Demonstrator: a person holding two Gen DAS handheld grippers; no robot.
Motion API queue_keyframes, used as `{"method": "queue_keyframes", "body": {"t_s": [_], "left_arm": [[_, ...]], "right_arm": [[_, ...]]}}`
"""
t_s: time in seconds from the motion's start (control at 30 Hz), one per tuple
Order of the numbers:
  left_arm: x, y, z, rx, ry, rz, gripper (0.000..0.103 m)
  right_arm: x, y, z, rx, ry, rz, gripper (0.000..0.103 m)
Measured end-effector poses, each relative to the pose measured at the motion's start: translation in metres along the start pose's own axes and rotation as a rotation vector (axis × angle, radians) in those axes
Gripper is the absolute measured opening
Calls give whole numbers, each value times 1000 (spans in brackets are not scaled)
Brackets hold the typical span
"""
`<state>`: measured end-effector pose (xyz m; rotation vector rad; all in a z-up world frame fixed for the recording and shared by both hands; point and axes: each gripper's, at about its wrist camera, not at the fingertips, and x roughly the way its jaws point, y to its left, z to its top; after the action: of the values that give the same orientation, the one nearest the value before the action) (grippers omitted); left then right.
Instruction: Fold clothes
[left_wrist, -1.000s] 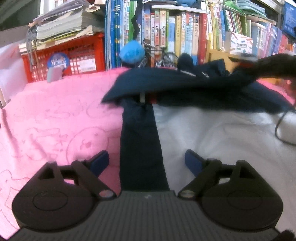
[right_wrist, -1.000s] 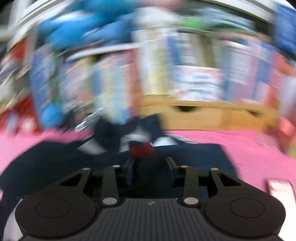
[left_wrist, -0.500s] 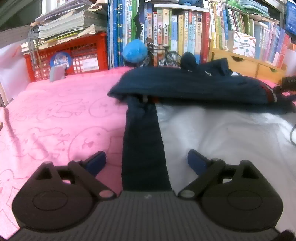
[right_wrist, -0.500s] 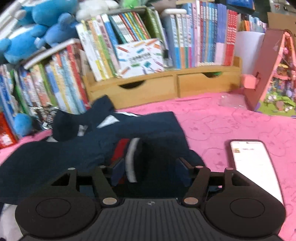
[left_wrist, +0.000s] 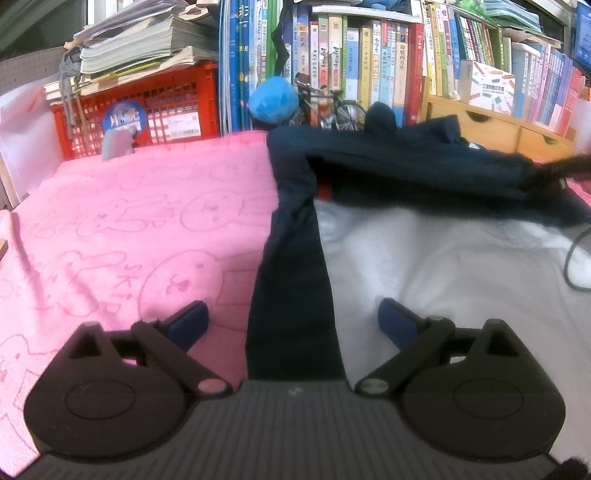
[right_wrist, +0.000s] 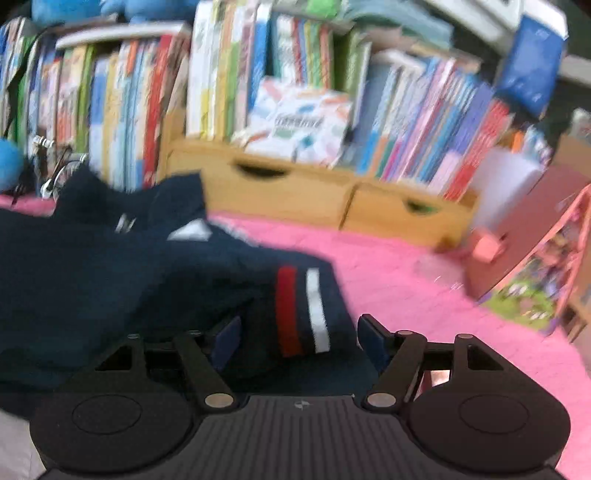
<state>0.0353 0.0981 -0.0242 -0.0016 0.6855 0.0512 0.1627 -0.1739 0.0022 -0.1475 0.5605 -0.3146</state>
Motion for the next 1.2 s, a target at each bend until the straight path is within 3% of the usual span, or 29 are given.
{"method": "queue_keyframes", "body": {"t_s": [0.37, 0.53, 0.67, 0.77, 0.83, 1.0, 1.1, 1.2], "left_arm": [[0, 0, 1, -4, 2, -1, 101], [1, 0, 1, -7, 3, 2, 103], [0, 0, 0, -14, 1, 9, 103], [-13, 3, -5, -36, 2, 6, 95], [-34, 10, -13, -46, 10, -73, 95], [-97, 39, -49, -60, 16, -302, 95], [-125, 41, -71, -26, 50, -350, 95], [-135, 40, -83, -40, 100, -446, 95]], "right_arm": [[-79, -34, -35, -67, -58, 319, 74], [-128, -94, -73, -111, -69, 314, 79], [-141, -127, -104, -28, 1, 271, 80], [-158, -128, -124, -11, 2, 389, 80], [-171, -125, -136, -41, -2, 432, 80], [-199, -143, -175, -1, 84, 403, 80], [-220, -157, -198, 34, 138, 402, 78], [-238, -164, -212, 61, 173, 430, 74]]}}
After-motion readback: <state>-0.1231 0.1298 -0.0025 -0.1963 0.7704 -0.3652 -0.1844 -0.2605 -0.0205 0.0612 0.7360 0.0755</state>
